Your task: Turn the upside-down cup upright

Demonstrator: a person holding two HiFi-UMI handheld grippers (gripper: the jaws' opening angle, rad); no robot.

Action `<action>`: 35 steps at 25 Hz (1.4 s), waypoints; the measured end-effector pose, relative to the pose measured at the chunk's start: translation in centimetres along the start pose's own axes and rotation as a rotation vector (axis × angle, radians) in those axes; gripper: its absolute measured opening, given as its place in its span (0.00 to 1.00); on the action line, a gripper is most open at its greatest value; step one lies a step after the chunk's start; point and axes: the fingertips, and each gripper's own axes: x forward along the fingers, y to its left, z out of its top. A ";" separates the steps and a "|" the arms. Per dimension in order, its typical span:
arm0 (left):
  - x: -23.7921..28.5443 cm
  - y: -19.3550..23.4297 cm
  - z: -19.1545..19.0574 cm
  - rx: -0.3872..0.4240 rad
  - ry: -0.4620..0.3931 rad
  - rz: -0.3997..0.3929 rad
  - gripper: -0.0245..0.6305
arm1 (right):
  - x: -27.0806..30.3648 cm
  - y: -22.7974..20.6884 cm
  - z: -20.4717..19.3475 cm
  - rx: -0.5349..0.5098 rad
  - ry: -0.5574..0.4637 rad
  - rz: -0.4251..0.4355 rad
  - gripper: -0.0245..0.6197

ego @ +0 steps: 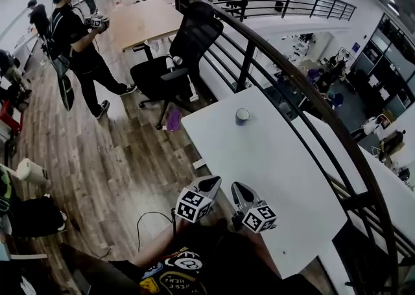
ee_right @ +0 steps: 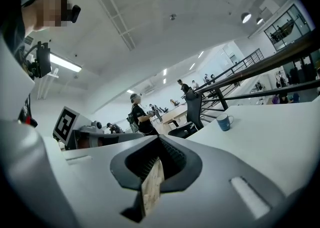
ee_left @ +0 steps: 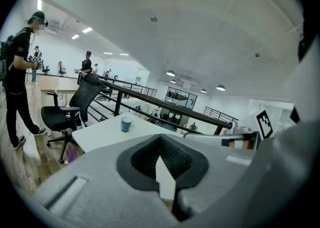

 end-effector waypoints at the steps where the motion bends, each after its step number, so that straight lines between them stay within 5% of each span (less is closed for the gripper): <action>1: -0.6 0.2 0.2 0.000 0.001 -0.001 0.04 | 0.2 0.6 0.0 -0.003 0.004 -0.005 0.03; 9: -2.0 4.4 0.3 -0.081 -0.046 -0.038 0.04 | 3.7 1.0 -1.8 -0.022 0.030 -0.023 0.03; 17: 0.3 7.4 1.1 -0.062 -0.006 -0.054 0.04 | 6.2 -1.5 -1.2 -0.033 0.061 -0.110 0.03; 25: 9.0 10.6 4.3 -0.013 0.032 -0.054 0.04 | 9.5 -9.2 2.4 -0.027 0.032 -0.178 0.03; 35: 21.5 16.5 3.0 0.018 0.113 0.023 0.04 | 15.8 -23.1 0.7 -0.135 0.124 -0.297 0.03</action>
